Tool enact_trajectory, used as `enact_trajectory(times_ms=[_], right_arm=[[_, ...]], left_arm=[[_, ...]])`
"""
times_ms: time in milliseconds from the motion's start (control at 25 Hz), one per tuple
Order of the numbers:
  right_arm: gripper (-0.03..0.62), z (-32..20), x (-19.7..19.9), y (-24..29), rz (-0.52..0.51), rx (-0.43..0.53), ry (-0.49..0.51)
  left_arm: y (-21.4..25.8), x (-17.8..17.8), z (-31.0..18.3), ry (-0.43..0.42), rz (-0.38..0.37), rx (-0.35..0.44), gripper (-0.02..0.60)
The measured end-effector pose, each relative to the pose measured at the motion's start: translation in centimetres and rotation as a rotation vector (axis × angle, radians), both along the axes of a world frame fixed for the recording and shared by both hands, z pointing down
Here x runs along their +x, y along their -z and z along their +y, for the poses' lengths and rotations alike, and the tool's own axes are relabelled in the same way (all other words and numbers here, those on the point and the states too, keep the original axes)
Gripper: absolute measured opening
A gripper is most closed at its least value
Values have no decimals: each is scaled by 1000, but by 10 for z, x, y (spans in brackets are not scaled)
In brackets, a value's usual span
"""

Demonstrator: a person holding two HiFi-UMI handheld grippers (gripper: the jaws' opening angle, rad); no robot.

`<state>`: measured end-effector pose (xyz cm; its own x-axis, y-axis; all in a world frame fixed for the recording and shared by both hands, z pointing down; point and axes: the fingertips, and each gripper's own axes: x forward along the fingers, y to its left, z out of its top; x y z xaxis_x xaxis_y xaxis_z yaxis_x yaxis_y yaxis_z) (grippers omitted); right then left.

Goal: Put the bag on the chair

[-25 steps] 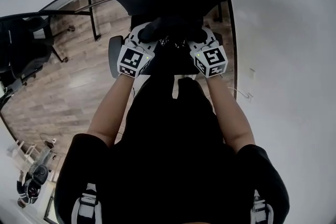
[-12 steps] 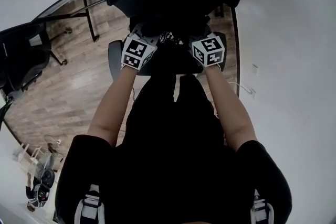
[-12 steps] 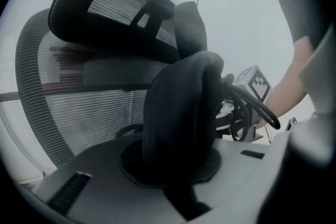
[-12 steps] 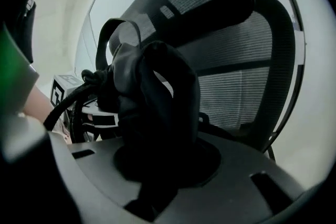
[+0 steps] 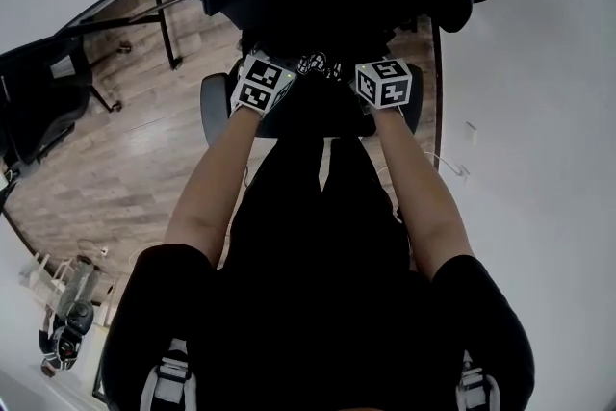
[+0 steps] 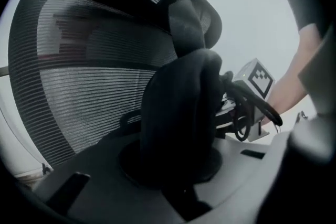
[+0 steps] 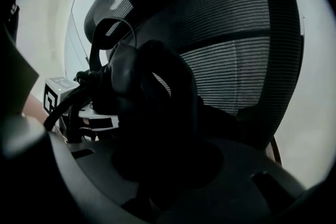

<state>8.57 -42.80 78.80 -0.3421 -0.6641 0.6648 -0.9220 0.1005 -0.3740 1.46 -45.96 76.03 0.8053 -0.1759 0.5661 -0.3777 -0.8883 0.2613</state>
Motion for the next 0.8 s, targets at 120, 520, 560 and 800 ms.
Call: enact_trajectory(times_ms=[120, 520, 560, 800], right_arm=[[109, -4, 4, -11, -7, -28, -29], [257, -6, 20, -19, 47, -62, -79], [270, -5, 21, -18, 52, -60, -78], [298, 4, 23, -5, 68, -38, -87]], left_arm=[[-13, 3, -7, 6, -2, -34, 48], [-33, -3, -24, 32, -38, -38, 195], [-32, -4, -23, 31, -39, -35, 207], [-25, -21, -15, 53, -23, -44, 239]])
